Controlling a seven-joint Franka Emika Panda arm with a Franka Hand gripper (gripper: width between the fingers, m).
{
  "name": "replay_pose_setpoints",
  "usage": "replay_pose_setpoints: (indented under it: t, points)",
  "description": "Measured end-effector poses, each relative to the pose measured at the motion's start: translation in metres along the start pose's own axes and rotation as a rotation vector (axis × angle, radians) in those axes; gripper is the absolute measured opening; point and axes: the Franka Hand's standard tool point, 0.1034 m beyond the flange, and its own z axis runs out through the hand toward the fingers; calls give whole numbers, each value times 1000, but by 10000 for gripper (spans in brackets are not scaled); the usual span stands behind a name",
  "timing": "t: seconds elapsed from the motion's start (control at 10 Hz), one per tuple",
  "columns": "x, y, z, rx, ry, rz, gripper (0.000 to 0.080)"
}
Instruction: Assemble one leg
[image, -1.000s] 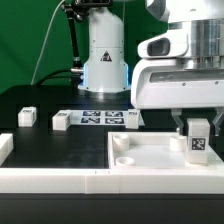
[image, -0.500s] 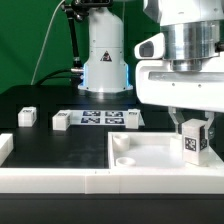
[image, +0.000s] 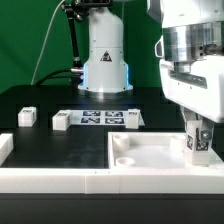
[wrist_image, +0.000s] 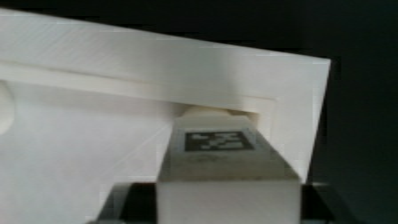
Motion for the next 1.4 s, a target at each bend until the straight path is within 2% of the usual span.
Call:
replay_pose_setpoints:
  t: [0.2, 0.3, 0.4, 0.5, 0.6, 0.7, 1.4]
  points:
    - [-2, 0, 0, 3, -14, 106, 300]
    - [-2, 0, 0, 3, -14, 72, 300]
    - [-2, 0, 0, 3, -14, 30, 497]
    - [-3, -1, 0, 2, -15, 0, 497]
    - [-3, -1, 0, 2, -15, -88, 621]
    - [-3, -1, 0, 3, -14, -191, 642]
    - [-10, 0, 1, -5, 3, -886, 649]
